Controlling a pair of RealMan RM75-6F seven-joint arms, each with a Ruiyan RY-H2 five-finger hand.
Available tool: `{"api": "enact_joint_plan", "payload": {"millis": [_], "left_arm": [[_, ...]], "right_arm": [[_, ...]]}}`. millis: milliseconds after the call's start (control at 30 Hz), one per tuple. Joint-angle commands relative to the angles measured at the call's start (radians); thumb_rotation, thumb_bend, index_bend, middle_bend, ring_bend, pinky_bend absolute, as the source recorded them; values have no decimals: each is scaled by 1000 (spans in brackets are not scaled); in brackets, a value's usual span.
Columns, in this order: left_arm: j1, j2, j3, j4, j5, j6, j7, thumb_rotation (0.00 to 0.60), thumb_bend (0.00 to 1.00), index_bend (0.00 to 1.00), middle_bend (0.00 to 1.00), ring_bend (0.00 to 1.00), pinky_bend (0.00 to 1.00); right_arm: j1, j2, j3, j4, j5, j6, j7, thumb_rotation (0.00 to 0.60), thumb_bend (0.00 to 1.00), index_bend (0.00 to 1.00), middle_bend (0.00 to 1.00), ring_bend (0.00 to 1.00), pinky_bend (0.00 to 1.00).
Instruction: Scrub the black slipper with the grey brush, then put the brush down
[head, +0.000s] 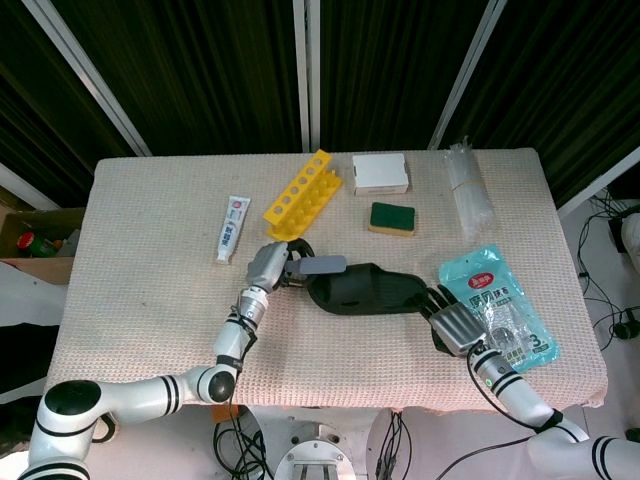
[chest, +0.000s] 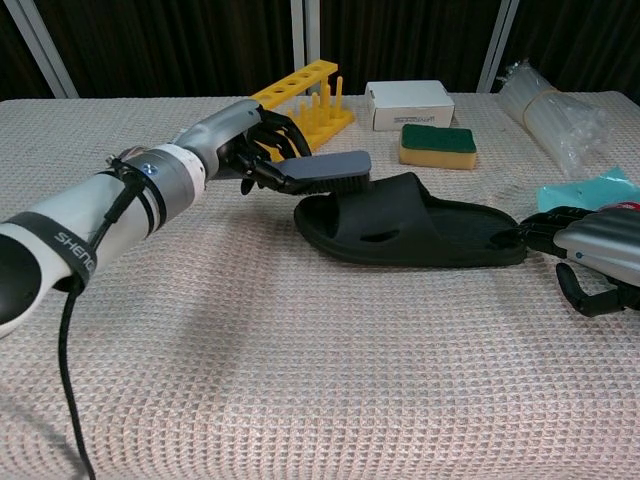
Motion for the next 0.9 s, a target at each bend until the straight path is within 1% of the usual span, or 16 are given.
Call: {"api": "enact_joint_plan", "payload": {"millis": [33,200,267,433,500,567,633,733,833,900], "left_arm": [[10,-15,-33,-5,-28,28,11,600,467,780,813,693,732],[28,27,-25,-59,-10,6,-7,600,468,781,816,693,732],[50,66,-7,-101,31,6,-34,600,469,781,817,693,732],[142,196,68,-214,193,59,-142,600,467,781,816,693,730],[172,246,97,-241,245,75,-179,600,467,781,816,693,730],[199,305,135,-258,305,81,-219,600,467,781,816,693,730],[220,356,173,-255,360,84,-253,600,466,781,815,693,730],[241,403,231,-210,438,93,-283,600,466,781,814,692,729],[257,417,279,-152,483,96,-310,600,466,781,813,691,726],[265,413,299,-120,497,93,-332,600,467,781,812,690,725]], "right_arm": [[-1,0,-1,1,-2,1,3,476,922,58,126,0,0],[-3,-3,-2,3,-5,5,7,475,923,57,126,0,0],[-4,-1,-1,1,-8,10,8,474,923,57,126,0,0],[-11,14,2,-17,-29,41,15,474,915,57,122,0,0],[-16,21,2,-25,-41,60,18,475,908,57,114,0,0],[-24,30,4,-35,-57,88,23,475,904,31,70,0,0],[-36,39,6,-43,-83,129,37,477,895,4,16,0,0],[-63,45,9,-42,-144,224,84,475,833,0,0,0,0],[-92,49,13,-27,-206,327,150,474,792,0,0,0,0],[-110,50,17,-17,-236,387,193,472,784,0,0,0,0]]}}
